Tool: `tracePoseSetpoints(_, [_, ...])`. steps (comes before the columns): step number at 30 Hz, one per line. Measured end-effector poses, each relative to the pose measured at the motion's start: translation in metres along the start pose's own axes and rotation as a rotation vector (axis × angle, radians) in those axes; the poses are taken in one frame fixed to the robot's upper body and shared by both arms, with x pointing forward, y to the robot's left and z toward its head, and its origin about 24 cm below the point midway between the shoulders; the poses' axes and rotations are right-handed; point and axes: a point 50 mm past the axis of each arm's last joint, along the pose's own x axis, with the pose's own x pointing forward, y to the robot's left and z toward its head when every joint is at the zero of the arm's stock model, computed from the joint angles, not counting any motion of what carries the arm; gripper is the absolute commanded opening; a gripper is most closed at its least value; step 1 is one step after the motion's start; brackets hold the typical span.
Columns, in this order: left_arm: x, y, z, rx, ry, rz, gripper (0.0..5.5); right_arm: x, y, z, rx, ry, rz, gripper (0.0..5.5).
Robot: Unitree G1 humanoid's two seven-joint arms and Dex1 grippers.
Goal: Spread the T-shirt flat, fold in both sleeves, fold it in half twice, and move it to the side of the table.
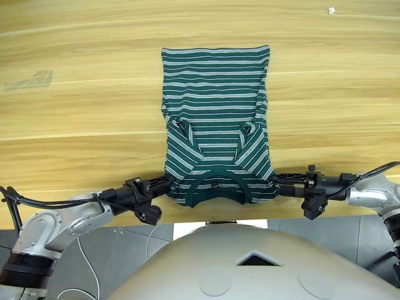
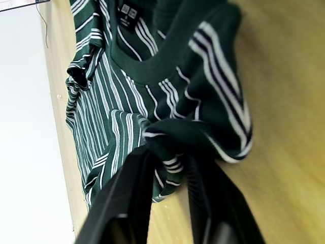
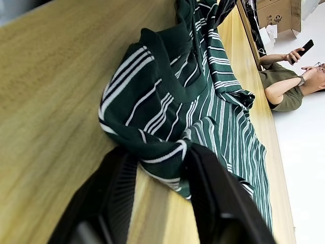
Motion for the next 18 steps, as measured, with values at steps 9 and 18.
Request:
tracePoseSetpoints(9, [-0.002,-0.003,0.000,0.004,0.003,-0.027,0.00,0.005,0.002,-0.003,0.032,0.005,0.007,0.00])
tracePoseSetpoints(18, [-0.020,-0.003,0.006,-0.524,0.009,-0.017,0.00,-0.011,-0.007,0.005,0.733,0.017,0.048,0.00])
